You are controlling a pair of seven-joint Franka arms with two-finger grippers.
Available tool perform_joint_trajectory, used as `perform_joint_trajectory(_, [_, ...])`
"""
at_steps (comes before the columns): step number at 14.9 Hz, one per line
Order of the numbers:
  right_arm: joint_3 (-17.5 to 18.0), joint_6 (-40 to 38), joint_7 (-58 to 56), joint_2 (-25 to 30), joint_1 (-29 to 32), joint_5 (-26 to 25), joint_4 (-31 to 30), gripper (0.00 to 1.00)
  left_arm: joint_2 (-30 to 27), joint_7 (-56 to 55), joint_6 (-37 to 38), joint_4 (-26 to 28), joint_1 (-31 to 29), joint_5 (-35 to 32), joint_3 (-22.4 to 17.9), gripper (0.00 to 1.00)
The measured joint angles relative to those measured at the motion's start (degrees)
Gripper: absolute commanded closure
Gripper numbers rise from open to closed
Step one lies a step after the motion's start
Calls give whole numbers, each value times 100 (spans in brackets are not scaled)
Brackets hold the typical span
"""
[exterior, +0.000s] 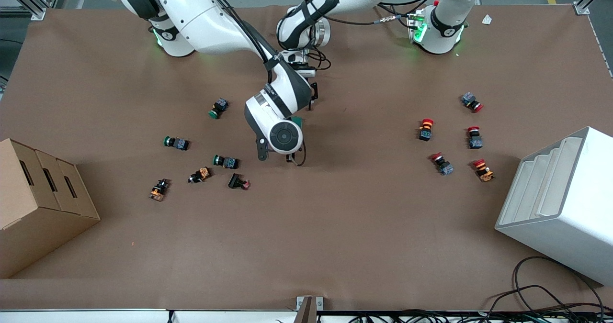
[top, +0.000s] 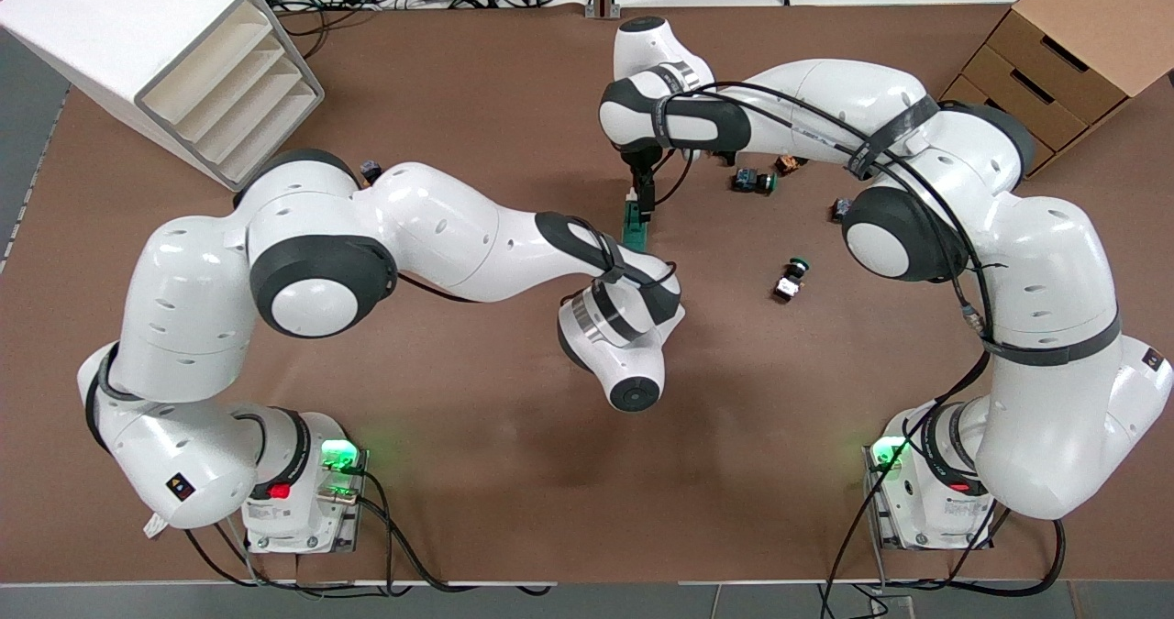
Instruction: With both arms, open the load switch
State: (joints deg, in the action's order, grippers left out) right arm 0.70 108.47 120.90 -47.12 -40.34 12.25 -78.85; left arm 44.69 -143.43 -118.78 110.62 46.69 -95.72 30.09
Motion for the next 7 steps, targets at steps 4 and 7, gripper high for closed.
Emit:
perform_joint_trajectory(4, [67, -550, 0, 0, 43, 20, 308, 0, 5, 1, 49, -3, 147, -43, -112, 4])
perform_joint_trajectory(7, [101, -1016, -5, 1, 99, 140, 592, 0, 5, 1, 106, -8, 333, -69, -257, 4])
